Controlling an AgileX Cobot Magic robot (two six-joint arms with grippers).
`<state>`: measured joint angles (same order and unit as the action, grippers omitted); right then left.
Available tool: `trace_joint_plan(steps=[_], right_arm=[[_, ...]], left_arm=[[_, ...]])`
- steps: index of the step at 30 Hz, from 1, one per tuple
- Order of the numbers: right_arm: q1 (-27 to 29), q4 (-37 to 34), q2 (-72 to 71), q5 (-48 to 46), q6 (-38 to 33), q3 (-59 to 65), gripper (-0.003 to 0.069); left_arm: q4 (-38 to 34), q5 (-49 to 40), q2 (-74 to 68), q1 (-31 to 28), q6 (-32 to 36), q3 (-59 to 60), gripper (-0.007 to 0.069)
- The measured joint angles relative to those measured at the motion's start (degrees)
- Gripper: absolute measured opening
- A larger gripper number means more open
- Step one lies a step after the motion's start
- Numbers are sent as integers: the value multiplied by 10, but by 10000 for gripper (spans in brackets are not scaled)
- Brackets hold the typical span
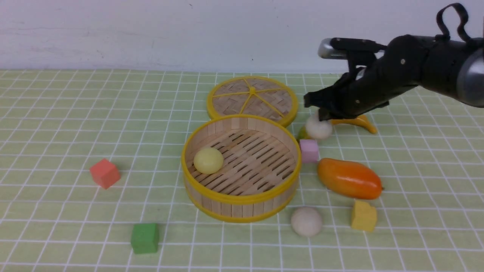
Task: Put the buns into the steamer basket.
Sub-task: Use the right arm to put the steamed stuffed bun into the steamer
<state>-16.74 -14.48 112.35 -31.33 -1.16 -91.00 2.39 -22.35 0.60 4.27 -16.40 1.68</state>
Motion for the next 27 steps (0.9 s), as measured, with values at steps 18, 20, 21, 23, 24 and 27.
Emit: trace_joint_plan(steps=[18, 20, 21, 23, 24, 27], right_arm=[[-84, -48, 74, 133, -59, 0, 21], [-84, -48, 79, 134, -59, 1, 62], [-84, -48, 78, 137, -59, 1, 86], [-84, -46, 74, 134, -59, 1, 141], [-84, -46, 72, 133, -59, 1, 148], [-84, -35, 48, 95, -59, 1, 288]], left_arm=[[0, 1, 0, 0, 0, 0, 155], [0, 1, 0, 0, 0, 0, 159], [0, 1, 0, 0, 0, 0, 161], [0, 1, 0, 0, 0, 0, 163], [0, 1, 0, 0, 0, 0, 163], [0, 1, 0, 0, 0, 0, 165]])
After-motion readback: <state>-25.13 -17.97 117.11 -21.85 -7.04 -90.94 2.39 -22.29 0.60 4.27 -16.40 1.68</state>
